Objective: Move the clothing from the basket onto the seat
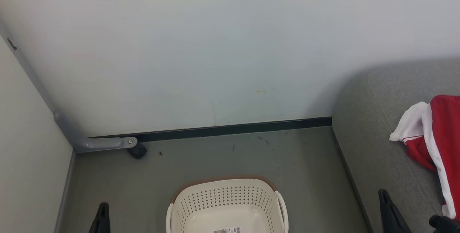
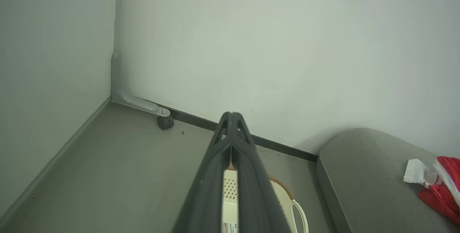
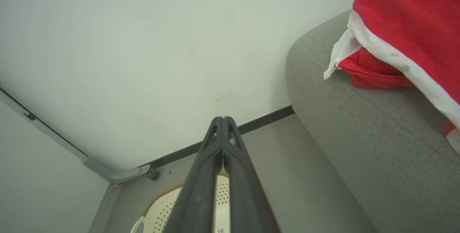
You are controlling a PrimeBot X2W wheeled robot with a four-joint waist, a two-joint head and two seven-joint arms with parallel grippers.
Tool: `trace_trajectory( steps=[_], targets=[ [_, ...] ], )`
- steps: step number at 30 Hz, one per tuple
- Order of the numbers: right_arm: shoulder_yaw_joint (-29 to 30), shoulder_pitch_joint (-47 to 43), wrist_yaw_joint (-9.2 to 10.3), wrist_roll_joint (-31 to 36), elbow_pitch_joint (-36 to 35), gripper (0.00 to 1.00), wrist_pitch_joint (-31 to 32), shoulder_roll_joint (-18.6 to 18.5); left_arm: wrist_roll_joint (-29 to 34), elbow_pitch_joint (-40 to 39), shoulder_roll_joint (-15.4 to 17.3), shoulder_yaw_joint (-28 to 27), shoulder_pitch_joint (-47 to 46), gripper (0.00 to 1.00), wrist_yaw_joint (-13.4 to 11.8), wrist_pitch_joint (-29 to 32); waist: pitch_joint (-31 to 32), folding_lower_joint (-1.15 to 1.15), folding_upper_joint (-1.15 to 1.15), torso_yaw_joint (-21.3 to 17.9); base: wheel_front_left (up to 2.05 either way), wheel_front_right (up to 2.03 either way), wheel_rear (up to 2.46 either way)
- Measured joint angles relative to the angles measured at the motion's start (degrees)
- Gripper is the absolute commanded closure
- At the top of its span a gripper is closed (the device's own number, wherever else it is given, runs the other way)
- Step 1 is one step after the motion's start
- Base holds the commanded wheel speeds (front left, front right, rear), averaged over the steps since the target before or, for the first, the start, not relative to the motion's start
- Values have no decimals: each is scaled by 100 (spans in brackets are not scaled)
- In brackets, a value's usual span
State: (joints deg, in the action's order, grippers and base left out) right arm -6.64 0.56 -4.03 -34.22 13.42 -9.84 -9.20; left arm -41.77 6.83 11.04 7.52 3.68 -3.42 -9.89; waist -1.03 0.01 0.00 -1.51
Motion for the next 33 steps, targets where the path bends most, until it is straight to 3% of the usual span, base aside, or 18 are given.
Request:
trace_trajectory(
  steps=[33],
  targets=[
    [594,152,-103,-2370,159,100,684,275,-2009,410,-346,-530,-322,100,403,684,39,0,0,61,0,0,0]
  ],
)
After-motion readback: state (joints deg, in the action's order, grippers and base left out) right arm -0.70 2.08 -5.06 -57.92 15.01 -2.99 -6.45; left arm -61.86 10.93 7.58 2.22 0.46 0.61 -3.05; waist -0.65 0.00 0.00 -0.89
